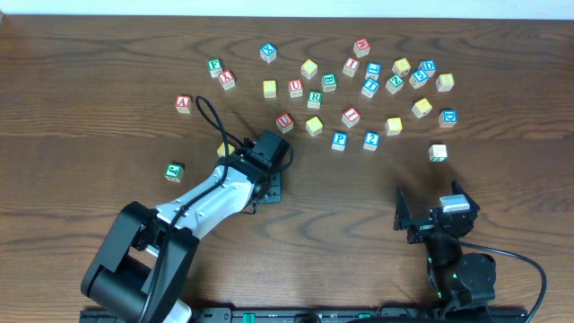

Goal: Spell out NEURIPS
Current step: 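Lower the red E block beside the green N block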

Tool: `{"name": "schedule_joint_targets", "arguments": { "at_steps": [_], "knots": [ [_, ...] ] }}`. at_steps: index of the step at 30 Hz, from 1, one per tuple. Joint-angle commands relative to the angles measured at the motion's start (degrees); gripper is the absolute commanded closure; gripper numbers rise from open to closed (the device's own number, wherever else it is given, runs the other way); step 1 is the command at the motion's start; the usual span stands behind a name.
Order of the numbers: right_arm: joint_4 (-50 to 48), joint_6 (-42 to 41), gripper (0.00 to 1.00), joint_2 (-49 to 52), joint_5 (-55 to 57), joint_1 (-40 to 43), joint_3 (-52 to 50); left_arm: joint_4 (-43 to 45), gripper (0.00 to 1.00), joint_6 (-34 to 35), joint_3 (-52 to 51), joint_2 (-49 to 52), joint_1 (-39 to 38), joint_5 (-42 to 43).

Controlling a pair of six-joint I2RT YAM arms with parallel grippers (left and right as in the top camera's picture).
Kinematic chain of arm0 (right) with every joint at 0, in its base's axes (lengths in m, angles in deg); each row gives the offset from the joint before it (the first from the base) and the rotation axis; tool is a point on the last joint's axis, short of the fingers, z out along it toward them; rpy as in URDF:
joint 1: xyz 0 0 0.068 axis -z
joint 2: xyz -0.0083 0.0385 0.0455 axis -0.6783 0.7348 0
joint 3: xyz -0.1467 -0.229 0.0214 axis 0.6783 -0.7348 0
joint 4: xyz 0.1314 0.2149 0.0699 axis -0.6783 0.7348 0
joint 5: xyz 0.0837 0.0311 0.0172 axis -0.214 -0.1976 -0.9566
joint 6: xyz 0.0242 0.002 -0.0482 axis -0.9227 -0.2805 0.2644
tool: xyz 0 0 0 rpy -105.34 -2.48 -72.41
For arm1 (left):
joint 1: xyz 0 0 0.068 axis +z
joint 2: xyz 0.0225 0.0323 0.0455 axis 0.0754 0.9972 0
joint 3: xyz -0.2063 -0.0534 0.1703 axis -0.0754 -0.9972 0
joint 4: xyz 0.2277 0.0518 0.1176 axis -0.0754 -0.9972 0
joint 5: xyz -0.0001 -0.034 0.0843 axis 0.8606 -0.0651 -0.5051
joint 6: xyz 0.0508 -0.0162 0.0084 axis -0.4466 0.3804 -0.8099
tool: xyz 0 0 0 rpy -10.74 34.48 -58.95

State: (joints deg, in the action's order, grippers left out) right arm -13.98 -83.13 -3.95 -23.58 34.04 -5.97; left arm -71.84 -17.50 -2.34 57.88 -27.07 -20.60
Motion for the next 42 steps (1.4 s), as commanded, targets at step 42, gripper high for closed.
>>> {"name": "schedule_joint_targets", "arguments": {
  "at_steps": [42],
  "knots": [
    [0.11, 0.7, 0.01, -0.31, 0.09, 0.59, -0.17, 0.39, 0.8, -1.62, 2.56, 1.16, 0.07, -0.96]
  ]
}}
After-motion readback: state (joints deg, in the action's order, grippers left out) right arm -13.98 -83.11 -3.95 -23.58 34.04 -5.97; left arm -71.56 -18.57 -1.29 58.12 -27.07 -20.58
